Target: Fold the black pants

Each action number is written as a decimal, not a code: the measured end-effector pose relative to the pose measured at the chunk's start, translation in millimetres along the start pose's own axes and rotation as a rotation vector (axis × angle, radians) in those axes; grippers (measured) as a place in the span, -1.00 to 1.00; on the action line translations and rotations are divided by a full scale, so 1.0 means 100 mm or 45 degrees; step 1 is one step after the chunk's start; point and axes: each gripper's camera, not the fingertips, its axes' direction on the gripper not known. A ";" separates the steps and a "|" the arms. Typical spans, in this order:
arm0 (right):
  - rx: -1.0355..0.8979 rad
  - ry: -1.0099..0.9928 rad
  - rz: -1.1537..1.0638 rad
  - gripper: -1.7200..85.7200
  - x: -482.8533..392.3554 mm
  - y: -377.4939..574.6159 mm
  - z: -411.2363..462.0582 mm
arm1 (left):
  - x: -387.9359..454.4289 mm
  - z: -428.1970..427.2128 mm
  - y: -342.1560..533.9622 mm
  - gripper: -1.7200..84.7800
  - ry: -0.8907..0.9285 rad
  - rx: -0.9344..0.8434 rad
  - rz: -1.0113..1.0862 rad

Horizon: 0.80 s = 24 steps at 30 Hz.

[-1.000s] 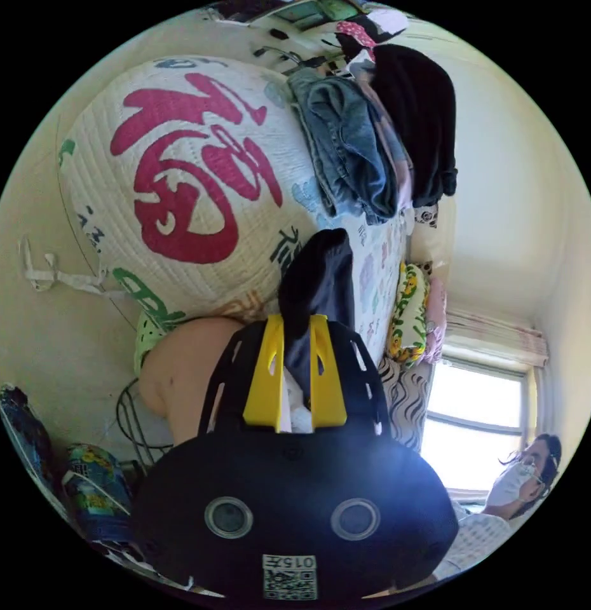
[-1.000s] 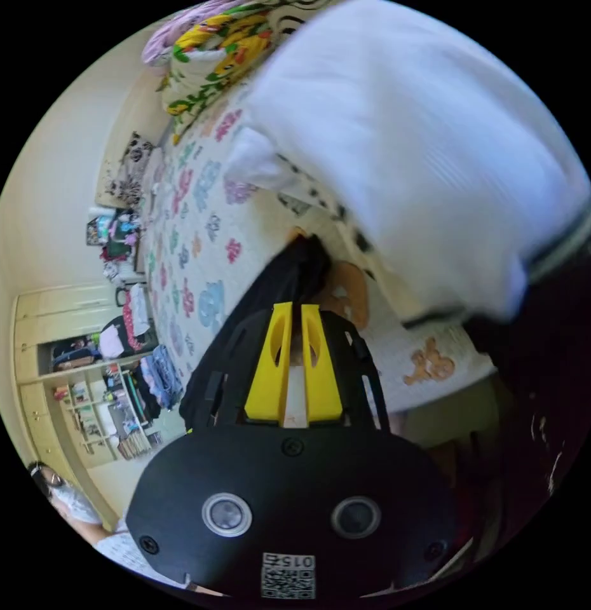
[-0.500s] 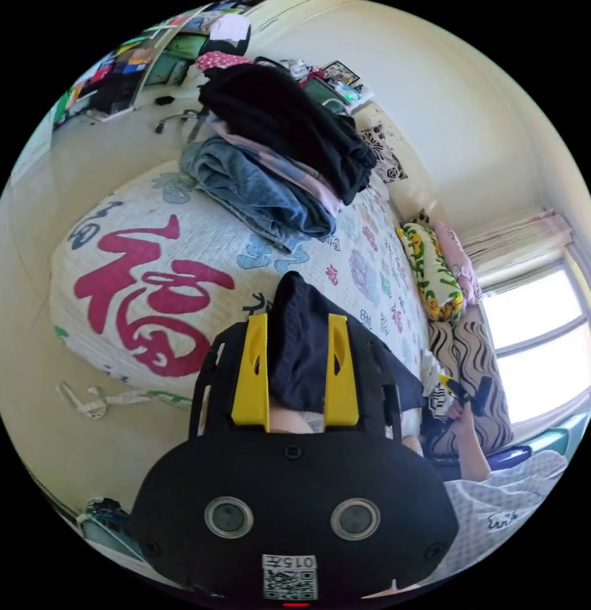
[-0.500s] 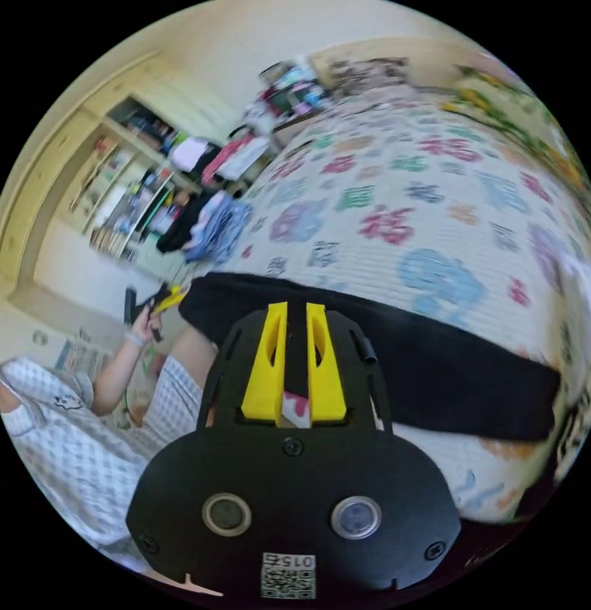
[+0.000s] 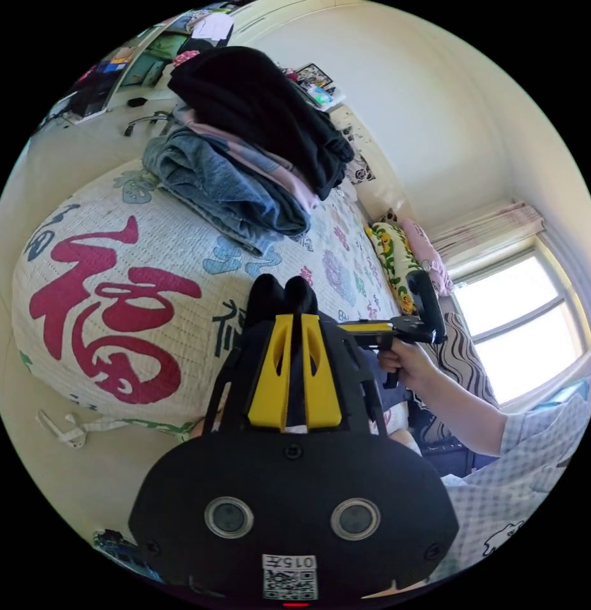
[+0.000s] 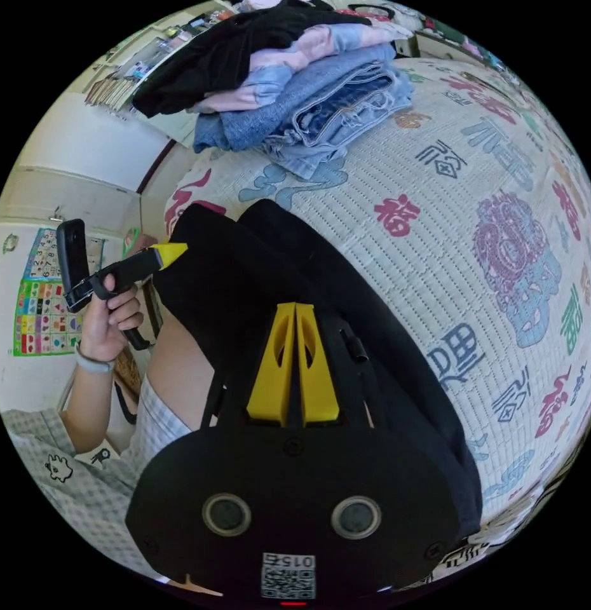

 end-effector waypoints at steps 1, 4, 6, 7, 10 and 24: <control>0.049 0.029 0.022 -0.97 -0.06 0.01 -0.11 | 0.03 0.01 -0.04 -0.95 0.012 -0.003 0.042; 0.196 0.060 0.099 -0.98 -0.11 0.00 -0.44 | 0.08 0.03 -0.18 -0.95 0.045 0.013 0.096; 0.279 0.060 0.169 -0.97 -0.12 -0.06 -0.61 | 0.05 0.08 -0.26 -0.94 0.044 0.021 0.092; 0.318 0.032 0.190 -0.96 -0.14 -0.13 -0.66 | -0.02 0.14 -0.31 -0.94 0.027 0.007 0.064; 0.225 -0.047 0.095 -0.89 -0.37 -0.45 -0.51 | -0.36 0.37 -0.34 -0.89 -0.091 -0.116 -0.096; 0.102 0.261 0.057 -0.96 -1.03 -1.12 -0.47 | -0.52 0.30 -0.24 -0.75 -0.081 -0.192 -0.053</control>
